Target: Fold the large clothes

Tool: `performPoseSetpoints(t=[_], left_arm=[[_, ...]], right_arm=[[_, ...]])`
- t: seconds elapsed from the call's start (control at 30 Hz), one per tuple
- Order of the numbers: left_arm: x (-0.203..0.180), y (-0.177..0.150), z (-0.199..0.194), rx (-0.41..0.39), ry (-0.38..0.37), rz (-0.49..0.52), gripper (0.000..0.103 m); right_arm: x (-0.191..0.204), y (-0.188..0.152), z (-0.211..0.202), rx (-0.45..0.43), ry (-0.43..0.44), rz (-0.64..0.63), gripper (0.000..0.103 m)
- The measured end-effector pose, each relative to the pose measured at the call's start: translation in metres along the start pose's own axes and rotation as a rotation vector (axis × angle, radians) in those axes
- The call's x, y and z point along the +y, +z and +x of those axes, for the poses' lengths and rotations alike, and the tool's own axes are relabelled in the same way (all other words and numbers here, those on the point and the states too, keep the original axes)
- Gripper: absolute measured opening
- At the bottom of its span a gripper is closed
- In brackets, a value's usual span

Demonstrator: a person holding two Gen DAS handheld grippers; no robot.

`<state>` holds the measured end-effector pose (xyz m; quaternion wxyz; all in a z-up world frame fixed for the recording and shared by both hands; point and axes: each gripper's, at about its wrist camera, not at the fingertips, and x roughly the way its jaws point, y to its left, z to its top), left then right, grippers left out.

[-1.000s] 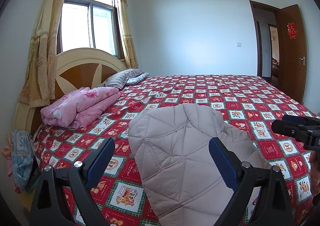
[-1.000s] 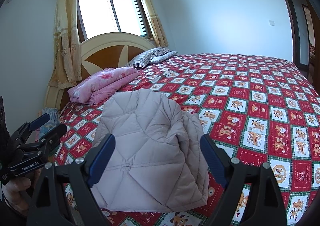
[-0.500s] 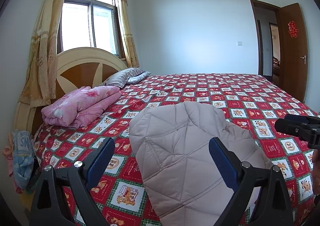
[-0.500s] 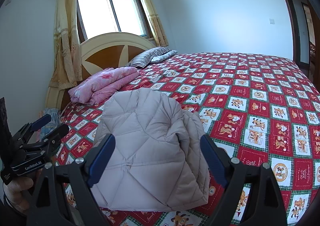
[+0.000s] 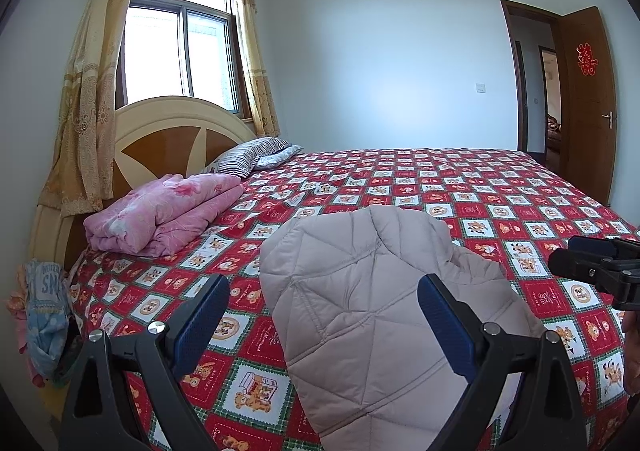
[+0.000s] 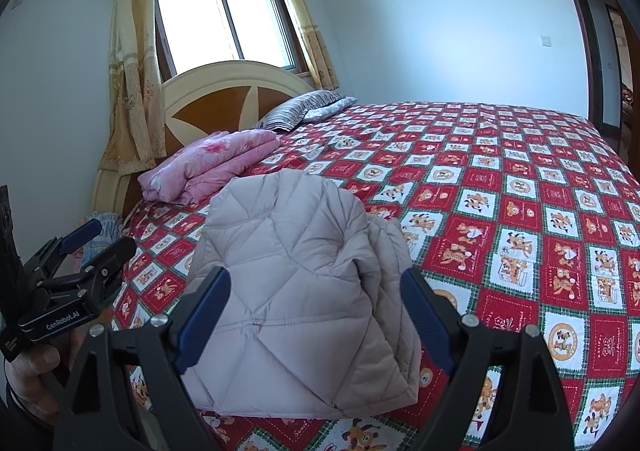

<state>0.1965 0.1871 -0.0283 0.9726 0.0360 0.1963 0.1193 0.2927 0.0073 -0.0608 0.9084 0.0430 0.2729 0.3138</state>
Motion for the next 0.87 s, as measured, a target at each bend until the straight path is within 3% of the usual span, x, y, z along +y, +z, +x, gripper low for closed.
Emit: performPoseSetpoints(t=[0.53,0.87], left_arm=[[0.0001,-0.0031,0.0067,0.025,0.034,-0.013,0.096],[-0.0068,-0.0046,0.0026,-0.014,0.017,0.022,0.096]], right_arm=[[0.0016,0.0007,-0.0022,-0.006,0.004,-0.001,0.089],[-0.0020,-0.0024,-0.0021,-0.002,0.000,0.008,0.089]])
